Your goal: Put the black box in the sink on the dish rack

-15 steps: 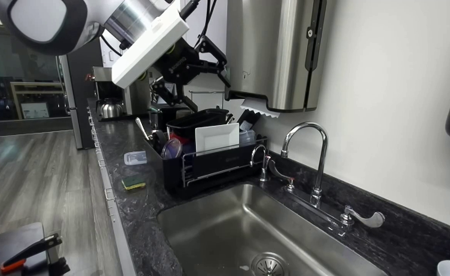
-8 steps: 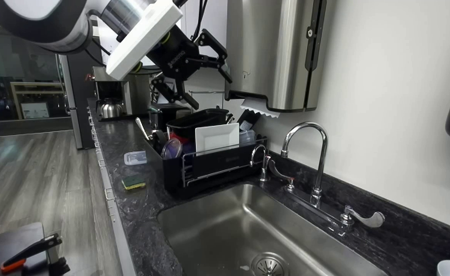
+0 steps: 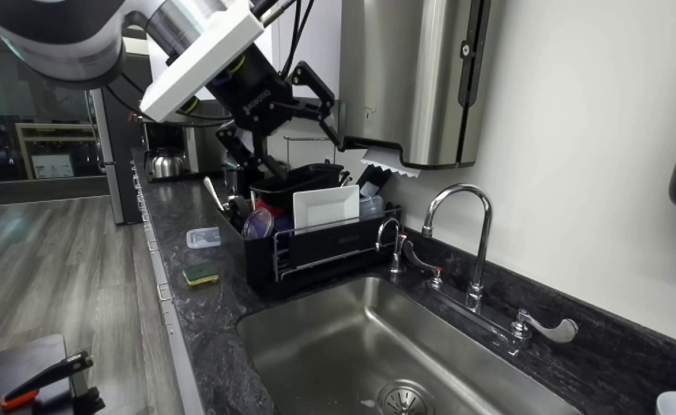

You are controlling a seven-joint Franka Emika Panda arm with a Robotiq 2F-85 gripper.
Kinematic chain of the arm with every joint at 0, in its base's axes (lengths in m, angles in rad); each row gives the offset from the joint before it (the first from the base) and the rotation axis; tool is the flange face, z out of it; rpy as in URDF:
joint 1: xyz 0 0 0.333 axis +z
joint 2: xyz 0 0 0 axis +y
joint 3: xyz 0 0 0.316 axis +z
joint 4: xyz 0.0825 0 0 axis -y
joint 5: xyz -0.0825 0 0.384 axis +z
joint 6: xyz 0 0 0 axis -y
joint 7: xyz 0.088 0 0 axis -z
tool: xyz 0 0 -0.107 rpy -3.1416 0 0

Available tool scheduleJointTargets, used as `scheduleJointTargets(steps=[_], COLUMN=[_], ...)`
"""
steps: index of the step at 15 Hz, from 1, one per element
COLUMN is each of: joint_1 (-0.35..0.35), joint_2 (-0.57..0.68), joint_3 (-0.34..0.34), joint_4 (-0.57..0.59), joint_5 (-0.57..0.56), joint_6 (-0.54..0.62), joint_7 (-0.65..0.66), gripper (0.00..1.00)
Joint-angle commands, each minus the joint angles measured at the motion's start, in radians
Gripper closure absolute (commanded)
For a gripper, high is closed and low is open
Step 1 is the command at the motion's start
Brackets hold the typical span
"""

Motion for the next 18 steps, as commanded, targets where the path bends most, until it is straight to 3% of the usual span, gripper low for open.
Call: scheduleJointTargets(steps=[1, 5, 10, 11, 16, 18], joint_1=[0.013, 0.0, -0.001, 0.028, 0.038, -0.102], joint_2=[-0.01, 0.003, 0.024, 0.026, 0.006, 0.035], joint_3=[-0.018, -0.022, -0.065, -0.089, -0.102, -0.019], joint_4=[0.019, 0.047, 0.084, 0.085, 0.068, 0.065], joint_5=[-0.081, -0.146, -0.189, -0.168, -0.182, -0.323], joint_6=[-0.149, -0.257, -0.277, -0.281, -0.268, -0.164], joint_7=[0.041, 0.098, 0.197, 0.186, 0.19, 0.385], gripper=[0.0, 0.0, 0.0, 0.0, 0.0, 0.0])
